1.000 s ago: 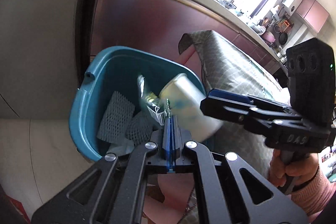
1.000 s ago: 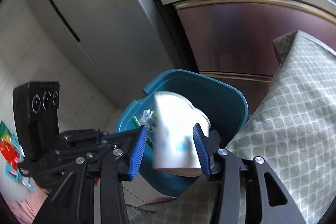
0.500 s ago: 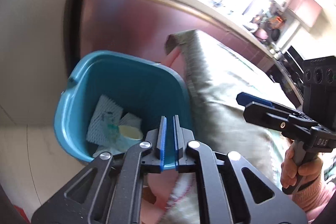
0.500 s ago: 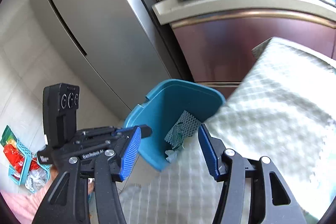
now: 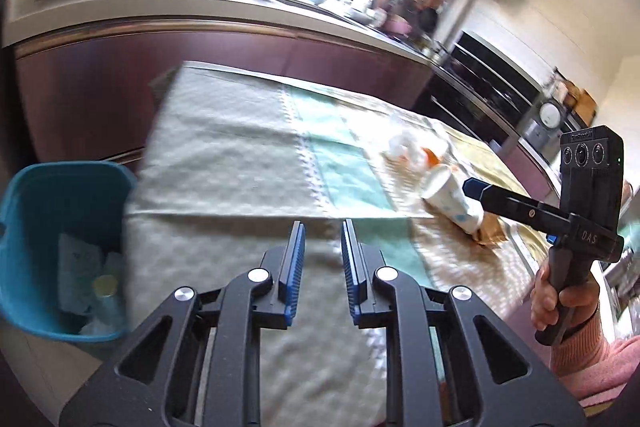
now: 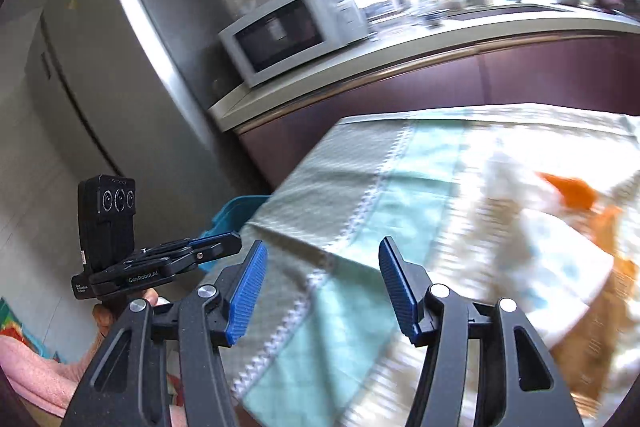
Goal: Collect trash
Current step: 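Move both open tools back over the trash on the table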
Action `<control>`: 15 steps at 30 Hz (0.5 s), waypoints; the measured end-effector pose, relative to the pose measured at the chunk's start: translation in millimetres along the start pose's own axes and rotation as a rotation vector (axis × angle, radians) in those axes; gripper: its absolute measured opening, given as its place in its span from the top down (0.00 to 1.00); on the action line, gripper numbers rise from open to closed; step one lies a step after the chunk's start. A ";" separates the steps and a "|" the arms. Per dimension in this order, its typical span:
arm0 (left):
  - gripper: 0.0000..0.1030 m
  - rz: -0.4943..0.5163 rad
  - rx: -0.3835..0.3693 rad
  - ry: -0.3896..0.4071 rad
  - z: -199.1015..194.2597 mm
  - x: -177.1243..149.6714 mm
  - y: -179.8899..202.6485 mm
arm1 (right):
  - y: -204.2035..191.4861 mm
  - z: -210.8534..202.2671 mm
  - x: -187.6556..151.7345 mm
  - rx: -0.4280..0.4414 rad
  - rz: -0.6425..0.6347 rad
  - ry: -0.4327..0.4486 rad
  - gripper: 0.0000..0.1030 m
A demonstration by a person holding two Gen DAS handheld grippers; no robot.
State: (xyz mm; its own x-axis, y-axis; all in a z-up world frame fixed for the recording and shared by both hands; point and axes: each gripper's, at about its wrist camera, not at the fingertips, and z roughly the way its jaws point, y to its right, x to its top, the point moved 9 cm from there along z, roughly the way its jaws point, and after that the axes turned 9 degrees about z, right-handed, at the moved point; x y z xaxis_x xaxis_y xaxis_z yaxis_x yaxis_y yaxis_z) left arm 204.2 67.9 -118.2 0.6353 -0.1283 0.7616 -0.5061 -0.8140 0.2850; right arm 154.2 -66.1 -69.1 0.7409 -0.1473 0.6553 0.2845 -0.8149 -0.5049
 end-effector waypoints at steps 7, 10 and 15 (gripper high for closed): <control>0.83 0.093 -0.126 -0.076 53.6 -0.6 90.4 | 74.9 -66.5 -5.5 -0.120 0.106 0.095 0.46; 0.83 0.124 -0.163 -0.113 74.0 -7.3 123.5 | 104.3 -82.0 -9.3 -0.160 0.153 0.120 0.46; 0.80 0.166 -0.211 -0.153 101.4 -13.4 165.0 | 143.6 -92.4 -19.7 -0.212 0.230 0.129 0.46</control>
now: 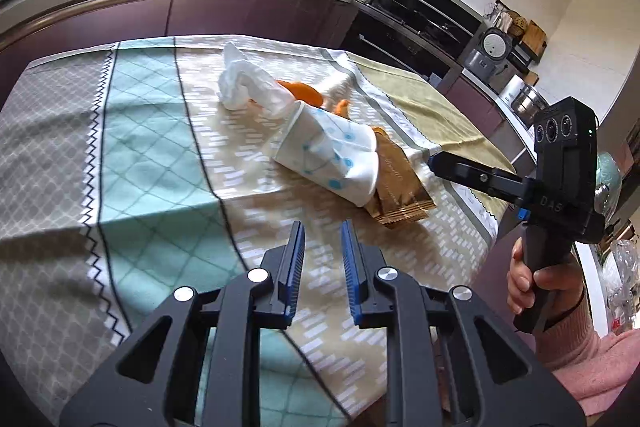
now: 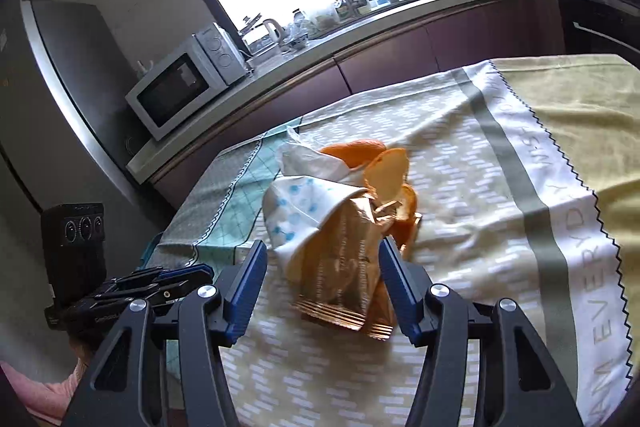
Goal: Collect trash
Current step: 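Move both open tools back over the trash on the table, then grasp the gold wrapper with the right tool while the left tool grasps the blue-dotted cup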
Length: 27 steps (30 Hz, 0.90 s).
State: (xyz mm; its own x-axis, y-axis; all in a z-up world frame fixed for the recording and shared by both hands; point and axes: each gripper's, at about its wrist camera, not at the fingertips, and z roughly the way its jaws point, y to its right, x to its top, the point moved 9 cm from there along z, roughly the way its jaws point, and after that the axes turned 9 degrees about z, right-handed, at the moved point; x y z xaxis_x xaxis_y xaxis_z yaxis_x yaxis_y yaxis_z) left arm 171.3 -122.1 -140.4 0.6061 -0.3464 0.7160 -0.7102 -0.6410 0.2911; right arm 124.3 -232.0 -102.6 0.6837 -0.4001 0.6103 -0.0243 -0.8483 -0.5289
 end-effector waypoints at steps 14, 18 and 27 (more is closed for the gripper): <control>0.73 0.059 0.102 -0.088 62.5 17.7 27.1 | 28.2 21.3 -18.6 0.050 0.092 -0.080 0.76; 0.73 0.054 0.145 -0.102 68.9 19.1 23.2 | 32.5 14.5 -20.4 0.067 0.108 -0.074 0.81; 0.80 -0.003 0.213 -0.086 58.9 16.4 -0.7 | 36.0 -2.4 -19.0 0.088 0.108 -0.048 0.84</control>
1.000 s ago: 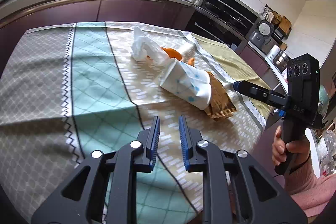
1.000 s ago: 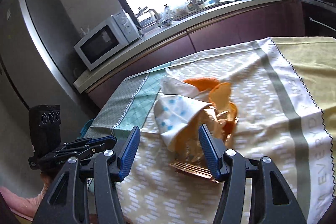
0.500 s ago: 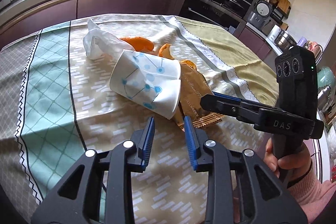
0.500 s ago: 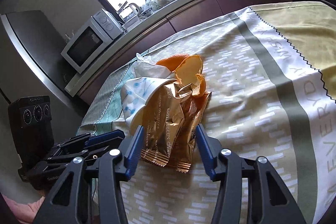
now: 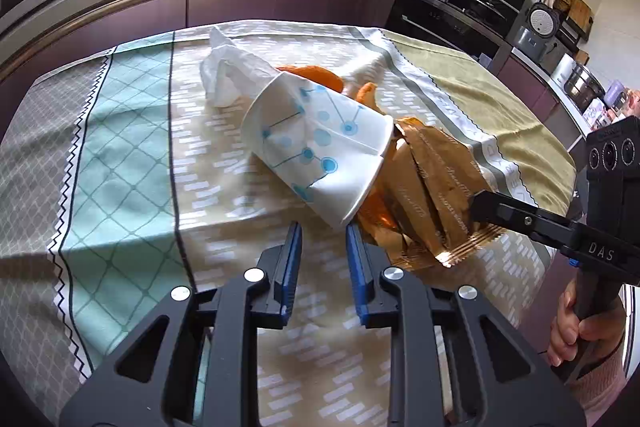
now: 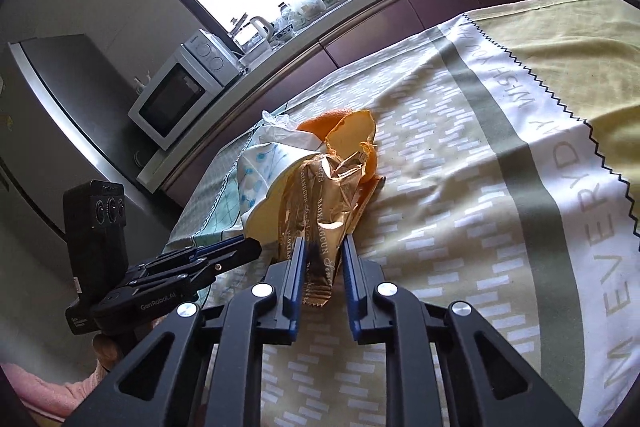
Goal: Collect trash
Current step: 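Grasp the gold wrapper with the right tool while the left tool grasps the blue-dotted cup, then carry cup and gold wrapper over the teal bin and open both tools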
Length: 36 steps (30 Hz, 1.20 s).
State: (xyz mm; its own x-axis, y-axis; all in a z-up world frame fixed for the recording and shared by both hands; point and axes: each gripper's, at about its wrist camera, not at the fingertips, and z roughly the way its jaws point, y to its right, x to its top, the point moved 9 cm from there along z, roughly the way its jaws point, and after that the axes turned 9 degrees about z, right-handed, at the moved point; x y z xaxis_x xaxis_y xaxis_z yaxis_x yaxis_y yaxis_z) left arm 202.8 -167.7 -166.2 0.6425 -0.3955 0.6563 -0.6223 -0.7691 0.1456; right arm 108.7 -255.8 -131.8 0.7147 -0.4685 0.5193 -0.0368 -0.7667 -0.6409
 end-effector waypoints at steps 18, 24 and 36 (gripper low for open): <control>0.87 -0.025 0.063 0.026 3.7 13.1 -16.2 | -2.0 -6.1 -2.3 0.029 -0.005 0.000 0.88; 0.91 -0.055 0.050 0.039 -0.1 14.3 -21.7 | -4.4 -9.5 -2.1 0.041 -0.010 0.001 0.90; 0.91 -0.042 0.074 0.120 -62.3 -5.9 -40.7 | -43.6 -16.2 0.5 0.145 -0.050 0.004 0.94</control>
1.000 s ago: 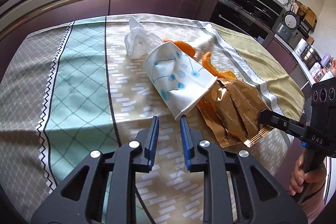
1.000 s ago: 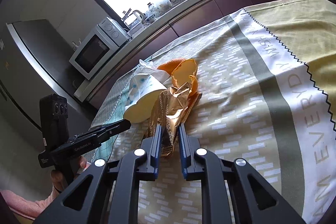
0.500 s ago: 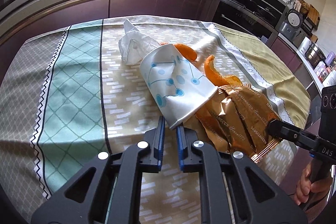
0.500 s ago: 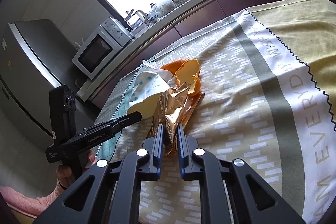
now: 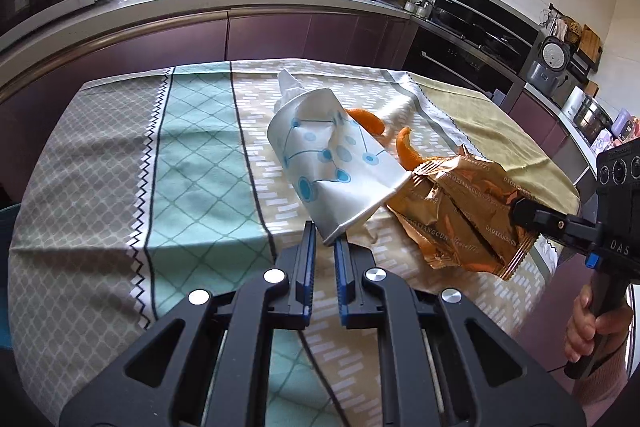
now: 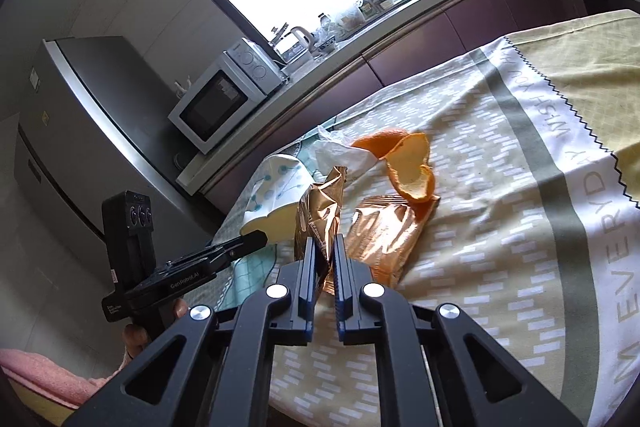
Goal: Collect trash
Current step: 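Carry cup and gold wrapper over the teal bin and open both tools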
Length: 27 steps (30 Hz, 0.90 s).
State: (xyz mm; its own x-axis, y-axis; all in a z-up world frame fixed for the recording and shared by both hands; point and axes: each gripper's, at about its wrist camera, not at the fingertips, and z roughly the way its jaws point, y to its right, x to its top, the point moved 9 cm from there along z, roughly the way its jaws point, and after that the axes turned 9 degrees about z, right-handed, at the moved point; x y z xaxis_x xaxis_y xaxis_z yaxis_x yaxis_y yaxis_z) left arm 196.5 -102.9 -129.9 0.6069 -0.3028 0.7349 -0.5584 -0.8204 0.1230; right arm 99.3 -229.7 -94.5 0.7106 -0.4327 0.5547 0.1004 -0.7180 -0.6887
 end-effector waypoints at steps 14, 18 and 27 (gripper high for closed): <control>0.91 -0.141 0.166 0.085 -110.3 -44.3 -116.9 | -103.7 75.3 -13.5 0.191 -0.117 -0.160 0.94; 0.92 -0.199 0.247 0.103 -144.4 -59.5 -162.5 | -139.5 111.6 -12.3 0.247 -0.159 -0.231 0.94; 0.92 -0.320 0.404 0.092 -198.2 -110.0 -260.3 | -207.3 191.8 -42.2 0.326 -0.217 -0.384 0.95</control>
State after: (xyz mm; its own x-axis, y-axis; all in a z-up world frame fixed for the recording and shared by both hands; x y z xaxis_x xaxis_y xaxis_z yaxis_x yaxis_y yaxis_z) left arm 163.0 240.1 -110.5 0.6490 0.0224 0.7605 -0.0796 -0.9921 0.0972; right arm 182.0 42.0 -64.6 0.8468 -0.0193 0.5316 0.4400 -0.5362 -0.7203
